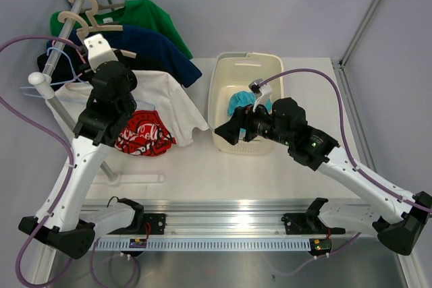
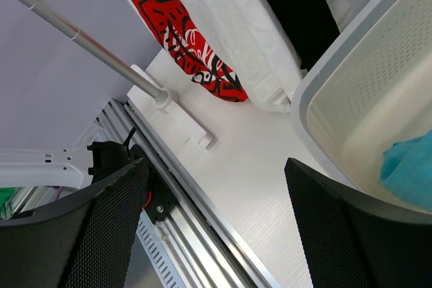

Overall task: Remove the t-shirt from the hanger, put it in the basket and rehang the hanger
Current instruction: Pick up the hanger from the clothesline.

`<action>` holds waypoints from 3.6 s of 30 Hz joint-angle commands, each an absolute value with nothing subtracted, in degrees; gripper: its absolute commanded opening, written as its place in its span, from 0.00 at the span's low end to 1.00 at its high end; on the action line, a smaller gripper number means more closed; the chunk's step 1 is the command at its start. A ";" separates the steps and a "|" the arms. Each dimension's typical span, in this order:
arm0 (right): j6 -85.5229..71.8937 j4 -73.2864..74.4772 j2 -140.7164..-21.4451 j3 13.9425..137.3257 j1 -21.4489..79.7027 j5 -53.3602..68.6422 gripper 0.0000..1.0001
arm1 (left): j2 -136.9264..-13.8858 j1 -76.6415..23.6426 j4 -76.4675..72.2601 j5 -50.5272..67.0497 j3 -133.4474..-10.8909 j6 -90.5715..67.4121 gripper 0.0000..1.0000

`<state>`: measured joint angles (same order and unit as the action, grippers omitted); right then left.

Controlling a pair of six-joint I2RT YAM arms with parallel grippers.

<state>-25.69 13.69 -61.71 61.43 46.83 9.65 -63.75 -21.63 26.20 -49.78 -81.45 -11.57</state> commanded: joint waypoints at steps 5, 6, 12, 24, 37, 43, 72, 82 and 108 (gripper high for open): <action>-24.43 10.90 -62.40 61.96 47.46 14.76 0.89 | -64.69 -20.48 20.83 -51.60 -82.44 -6.77 0.56; -24.52 10.81 -62.58 61.96 47.55 14.85 0.89 | -64.69 -20.13 20.92 -51.24 -82.53 -6.94 0.56; -24.43 10.90 -63.19 62.05 47.55 15.82 0.89 | -64.69 -18.55 20.92 -50.27 -82.35 -8.88 0.65; -24.34 10.99 -63.98 62.31 47.55 16.87 0.89 | -65.22 -13.36 19.16 -46.14 -82.27 -5.45 0.56; -23.91 11.60 -65.65 63.10 47.64 16.87 0.89 | -64.51 -13.01 19.25 -45.44 -83.58 -2.37 0.31; -23.91 11.86 -65.92 63.28 47.64 17.14 0.89 | -63.64 -13.01 19.34 -45.26 -83.50 -2.11 0.13; -23.20 12.75 -65.48 63.98 47.55 16.79 0.90 | -59.24 -13.10 31.81 -40.87 -95.09 -5.80 0.00; -23.64 12.39 -66.00 63.90 47.64 16.88 0.90 | -56.17 -13.10 38.05 -32.87 -97.29 -11.42 0.00; 11.86 21.64 -93.33 106.79 78.04 -19.24 0.83 | -51.24 -13.10 40.87 -25.14 -93.52 -24.96 0.00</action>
<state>2.24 23.11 -88.51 106.59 74.89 -7.73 -52.18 -12.84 44.51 -27.14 -93.73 -22.72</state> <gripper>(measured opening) 0.832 0.020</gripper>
